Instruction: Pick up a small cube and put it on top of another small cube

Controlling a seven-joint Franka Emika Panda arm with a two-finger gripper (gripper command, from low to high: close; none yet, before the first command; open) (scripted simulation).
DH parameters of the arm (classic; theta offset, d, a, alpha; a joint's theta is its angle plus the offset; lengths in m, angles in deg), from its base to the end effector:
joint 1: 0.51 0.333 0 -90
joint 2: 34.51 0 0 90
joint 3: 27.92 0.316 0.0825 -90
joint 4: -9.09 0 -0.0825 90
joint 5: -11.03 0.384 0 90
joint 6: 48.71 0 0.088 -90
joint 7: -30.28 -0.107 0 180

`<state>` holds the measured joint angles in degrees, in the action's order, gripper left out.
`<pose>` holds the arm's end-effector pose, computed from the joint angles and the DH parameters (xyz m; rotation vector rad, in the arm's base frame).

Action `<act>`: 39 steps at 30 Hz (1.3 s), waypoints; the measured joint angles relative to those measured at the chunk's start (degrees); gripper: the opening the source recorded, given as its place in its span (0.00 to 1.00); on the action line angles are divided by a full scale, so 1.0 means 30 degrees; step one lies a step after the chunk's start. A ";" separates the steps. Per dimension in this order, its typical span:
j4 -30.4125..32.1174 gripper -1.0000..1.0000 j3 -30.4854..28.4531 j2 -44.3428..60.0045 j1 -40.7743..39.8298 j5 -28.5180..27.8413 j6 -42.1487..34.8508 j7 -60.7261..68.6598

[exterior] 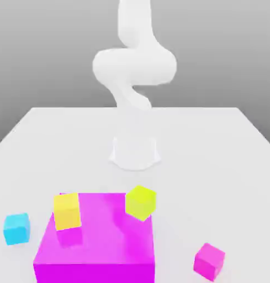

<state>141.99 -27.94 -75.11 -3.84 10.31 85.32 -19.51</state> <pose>0.3802 -0.0225 0.6724 -2.4242 1.2044 -0.9547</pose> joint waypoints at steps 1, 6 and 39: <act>0.0161 0.50 -0.0019 0.0753 -0.0464 -0.0109 0.0323 -0.0571; 0.0915 0.50 -0.0288 0.4274 -0.2508 -0.0614 0.1832 -0.3238; 0.3188 0.00 -0.1950 2.0844 -0.9307 0.2926 1.0064 -0.9502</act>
<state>151.56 -33.79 -12.57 -31.76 19.09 115.52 -48.01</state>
